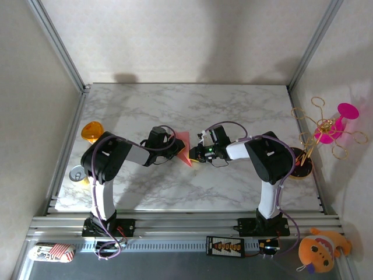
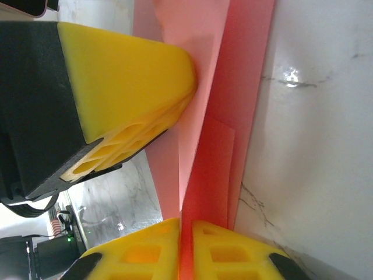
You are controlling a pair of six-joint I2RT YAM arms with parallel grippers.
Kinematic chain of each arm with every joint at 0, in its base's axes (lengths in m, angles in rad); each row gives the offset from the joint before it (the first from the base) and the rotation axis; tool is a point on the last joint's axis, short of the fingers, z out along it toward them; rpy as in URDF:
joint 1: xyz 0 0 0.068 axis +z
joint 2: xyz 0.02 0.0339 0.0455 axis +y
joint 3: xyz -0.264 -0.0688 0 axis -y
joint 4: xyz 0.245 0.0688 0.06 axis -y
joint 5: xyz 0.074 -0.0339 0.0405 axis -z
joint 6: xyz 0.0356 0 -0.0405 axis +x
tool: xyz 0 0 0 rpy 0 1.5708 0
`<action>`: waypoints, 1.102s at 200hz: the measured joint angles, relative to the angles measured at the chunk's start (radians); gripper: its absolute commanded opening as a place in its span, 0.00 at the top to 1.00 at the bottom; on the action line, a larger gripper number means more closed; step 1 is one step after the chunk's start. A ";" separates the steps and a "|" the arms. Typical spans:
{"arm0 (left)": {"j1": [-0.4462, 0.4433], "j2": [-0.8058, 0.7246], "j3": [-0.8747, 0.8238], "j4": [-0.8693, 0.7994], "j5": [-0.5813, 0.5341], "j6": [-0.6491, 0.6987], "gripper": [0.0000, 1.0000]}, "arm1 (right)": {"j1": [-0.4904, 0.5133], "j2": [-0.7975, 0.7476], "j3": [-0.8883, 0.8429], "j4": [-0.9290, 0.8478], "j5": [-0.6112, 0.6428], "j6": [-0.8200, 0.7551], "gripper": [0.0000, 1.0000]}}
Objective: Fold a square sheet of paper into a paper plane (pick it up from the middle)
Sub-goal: Fourth fold the wing at the center of the table.
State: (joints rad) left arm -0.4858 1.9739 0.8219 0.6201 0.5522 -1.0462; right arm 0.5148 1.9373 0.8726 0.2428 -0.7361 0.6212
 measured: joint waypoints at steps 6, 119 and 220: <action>-0.001 0.000 0.003 -0.006 -0.002 0.000 0.90 | 0.000 -0.002 0.001 -0.001 0.001 -0.001 0.83; -0.005 0.000 0.029 -0.064 -0.010 0.030 0.91 | -0.020 -0.129 0.004 -0.205 0.103 -0.040 0.72; -0.010 0.000 0.053 -0.111 -0.026 0.030 0.91 | 0.084 -0.153 0.076 -0.226 0.168 -0.085 0.93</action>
State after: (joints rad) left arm -0.4961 1.9736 0.8749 0.5095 0.5266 -1.0161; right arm 0.5987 1.7847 0.9482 0.0170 -0.5682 0.5358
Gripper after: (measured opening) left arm 0.088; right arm 0.081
